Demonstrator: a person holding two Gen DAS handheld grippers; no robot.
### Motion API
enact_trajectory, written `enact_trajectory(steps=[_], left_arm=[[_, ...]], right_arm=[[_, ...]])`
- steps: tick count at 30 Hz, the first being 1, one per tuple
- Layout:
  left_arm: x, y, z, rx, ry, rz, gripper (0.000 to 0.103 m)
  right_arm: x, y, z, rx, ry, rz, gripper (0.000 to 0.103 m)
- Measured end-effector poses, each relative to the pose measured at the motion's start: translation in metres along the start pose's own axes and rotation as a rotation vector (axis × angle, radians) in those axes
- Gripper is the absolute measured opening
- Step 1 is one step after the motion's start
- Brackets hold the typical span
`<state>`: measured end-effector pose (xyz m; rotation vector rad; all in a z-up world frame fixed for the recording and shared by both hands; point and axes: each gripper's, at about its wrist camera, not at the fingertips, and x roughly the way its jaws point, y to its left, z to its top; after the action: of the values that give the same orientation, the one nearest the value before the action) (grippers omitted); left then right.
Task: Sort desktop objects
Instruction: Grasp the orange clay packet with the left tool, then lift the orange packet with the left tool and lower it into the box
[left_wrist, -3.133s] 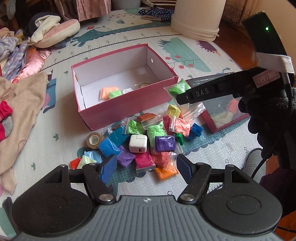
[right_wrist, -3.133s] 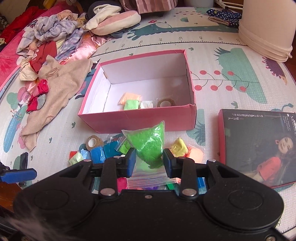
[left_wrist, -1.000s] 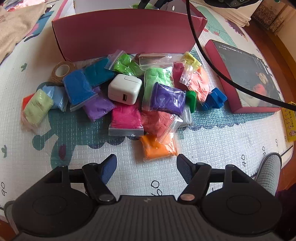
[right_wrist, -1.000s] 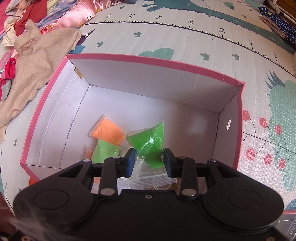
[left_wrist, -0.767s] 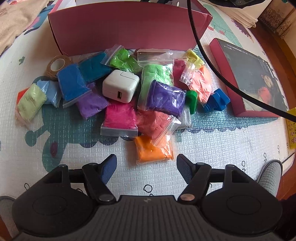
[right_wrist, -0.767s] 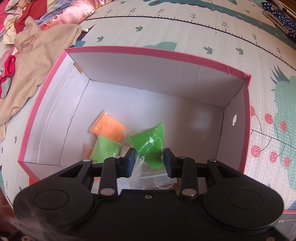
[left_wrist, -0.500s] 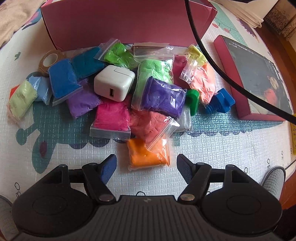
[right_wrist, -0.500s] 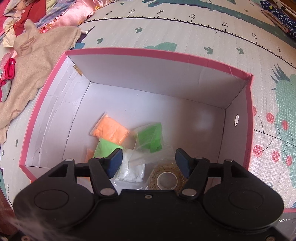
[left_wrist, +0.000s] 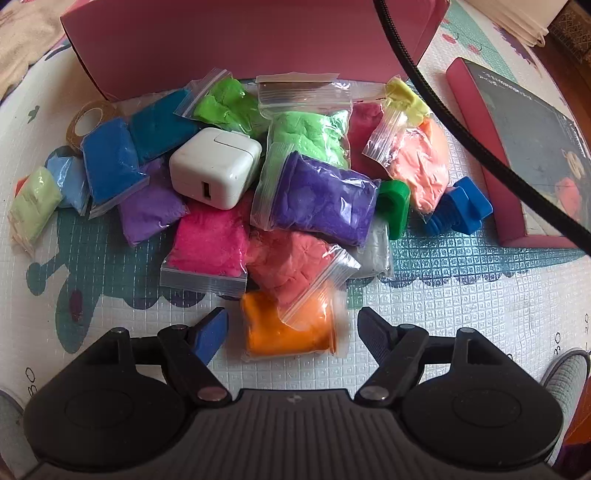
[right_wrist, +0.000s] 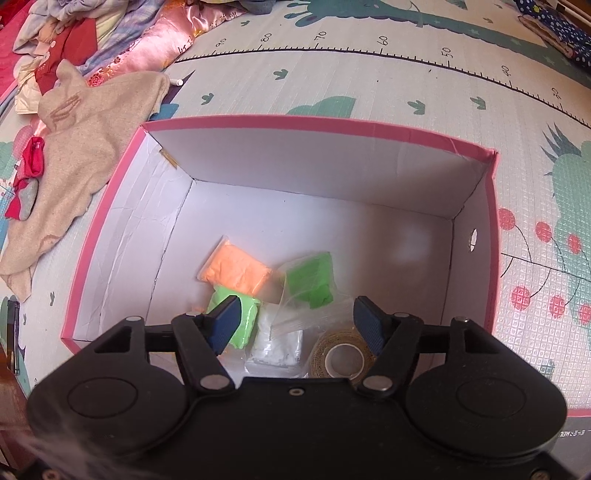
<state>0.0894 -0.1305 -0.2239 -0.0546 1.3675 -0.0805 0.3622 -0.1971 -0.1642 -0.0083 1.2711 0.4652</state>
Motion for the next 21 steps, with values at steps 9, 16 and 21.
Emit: enact_trajectory(steps=[9, 16, 21], left_arm=[[0.0, -0.005, 0.0, 0.046, 0.035, 0.086, 0.056], [-0.006, -0.003, -0.002, 0.075, 0.04, 0.067, 0.048], [-0.016, -0.006, -0.002, 0.083, 0.048, 0.034, 0.047]], right_arm=[[-0.002, -0.011, -0.006, 0.029, 0.003, 0.002, 0.068], [-0.007, -0.009, -0.004, 0.033, -0.008, 0.011, 0.068], [-0.011, -0.006, -0.004, 0.027, -0.01, 0.016, 0.068]])
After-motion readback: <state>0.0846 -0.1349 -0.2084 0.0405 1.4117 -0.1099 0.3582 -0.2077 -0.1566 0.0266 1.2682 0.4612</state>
